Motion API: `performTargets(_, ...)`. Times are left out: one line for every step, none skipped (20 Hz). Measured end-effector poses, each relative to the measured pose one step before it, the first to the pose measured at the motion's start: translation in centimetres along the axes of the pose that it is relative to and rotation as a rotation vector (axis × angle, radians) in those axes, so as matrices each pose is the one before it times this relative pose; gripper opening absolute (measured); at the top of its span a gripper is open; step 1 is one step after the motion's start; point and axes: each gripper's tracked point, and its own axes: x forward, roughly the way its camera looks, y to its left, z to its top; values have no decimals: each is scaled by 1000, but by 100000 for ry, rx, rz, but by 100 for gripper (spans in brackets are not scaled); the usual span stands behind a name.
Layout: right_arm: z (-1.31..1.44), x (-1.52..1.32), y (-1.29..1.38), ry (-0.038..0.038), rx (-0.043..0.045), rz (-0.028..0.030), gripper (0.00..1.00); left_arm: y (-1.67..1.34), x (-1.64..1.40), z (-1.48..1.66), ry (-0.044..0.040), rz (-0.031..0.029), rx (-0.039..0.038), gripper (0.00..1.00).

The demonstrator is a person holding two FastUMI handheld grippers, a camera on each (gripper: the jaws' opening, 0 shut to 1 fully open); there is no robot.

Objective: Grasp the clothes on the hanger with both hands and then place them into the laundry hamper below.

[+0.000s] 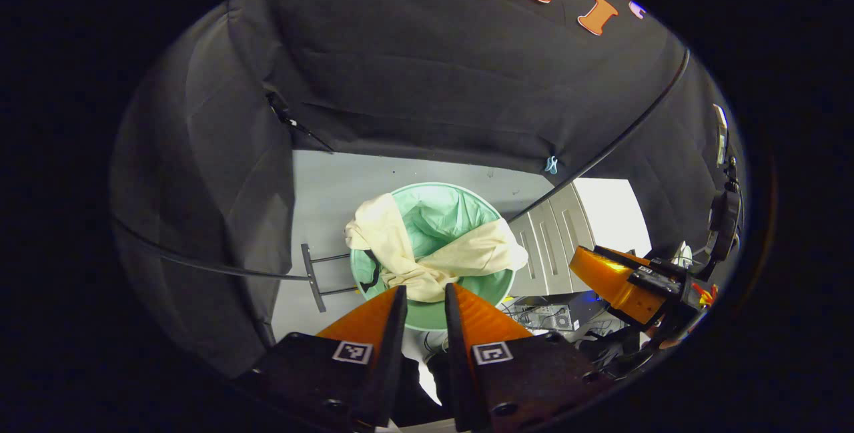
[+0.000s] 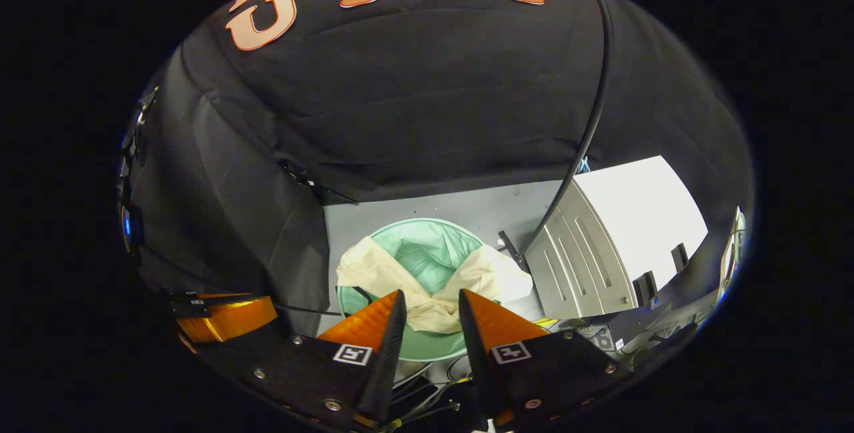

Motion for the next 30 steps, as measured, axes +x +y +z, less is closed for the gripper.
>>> performTargets(-193, -24, -4, -159, -61, -791, 54, 396, -332, -42, -753, 417, -286, 39)
performTargets(-136, -90, 66, -152, 157, -448, 61, 344, -302, -76, -913, 755, -863, 55)
performTargets(-39, -152, 180, -548, 149, -548, 66, 550, -368, -100, -823, 749, -631, 55)
performTargets(-59, -251, 151, -389, -450, -675, 83, 670, -286, -186, -1060, 850, -307, 55)
performTargets(-141, -285, 205, -510, -644, -465, 84, 861, -414, -78, -866, 1595, -470, 55)
performTargets(-40, -263, 284, -474, -875, -193, 90, 411, -346, -270, -708, 119, -729, 50)
performTargets(14, -333, 335, -806, -935, -237, 92, 391, -441, -135, -486, -110, -868, 59)
performTargets(218, -289, 210, -1156, -895, -301, 93, 803, -296, -198, -219, 550, -368, 73)
performTargets(168, -249, 217, -1076, -837, -622, 93, 552, -445, -121, -112, 634, -457, 87)
performTargets(240, -379, 124, -666, -549, -748, 93, 825, -173, 20, -798, 1161, -902, 87)
performTargets(186, -317, 501, -1004, -143, 228, 93, 597, -410, 119, -803, 1079, -474, 87)
performTargets(502, -364, 486, -1190, -82, 436, 94, 502, -336, 9, -655, 391, 674, 87)
performTargets(435, -581, 268, -1566, 31, -7, 94, 634, -562, 493, -1492, 1022, 1899, 87)
performTargets(726, -460, 117, -1679, 43, -425, 94, 794, -460, 357, -1883, 1792, 1713, 87)
performTargets(589, -498, 78, -1514, -91, -291, 94, 433, -502, 721, -2167, 1240, 907, 87)
performTargets(654, -439, 110, -1546, -196, 8, 94, 35, -610, 601, -1713, 624, 242, 87)
performTargets(711, -676, 125, -2052, -185, 135, 94, -46, -681, 731, -1885, -263, -174, 81)
performTargets(1045, -584, 159, -2583, -127, 83, 94, -356, -847, 949, -2201, -1028, 354, 87)
performTargets(1080, -589, 98, -3062, 231, -23, 94, 129, -783, 1102, -2625, 607, 1145, 87)
performTargets(1072, -750, -81, -2823, 91, -433, 94, 208, -812, 992, -3122, 495, 1160, 94)
performTargets(884, -802, 7, -2841, -237, -300, 94, -44, -715, 1551, -3787, 9, 1139, 97)
performTargets(1073, -592, -77, -2741, -343, -187, 94, -118, -684, 1471, -3569, 475, 720, 100)
performTargets(1077, -781, 63, -2838, -560, -26, 94, 83, -746, 1450, -3884, 449, 301, 99)
performTargets(1225, -483, 47, -3001, -610, -39, 93, -201, -990, 1238, -3850, 154, 115, 98)
performTargets(1517, -722, -64, -3394, -639, -17, 93, -114, -593, 1554, -4258, 50, 17, 98)
performTargets(1393, -536, 31, -3552, -623, -180, 93, -85, -410, 1444, -4491, -210, 176, 98)
performTargets(1225, -753, 76, -3420, -624, -279, 94, 63, -360, 1369, -3523, 226, 117, 98)
performTargets(1395, -633, 32, -3340, -684, -54, 93, 131, -332, 1157, -3604, 703, 217, 100)
performTargets(1435, -477, 88, -3334, -910, 7, 93, 189, -395, 1261, -3930, 878, 260, 98)
performTargets(1367, -408, 22, -3360, -1149, 15, 93, 345, -499, 983, -4098, 817, 325, 98)
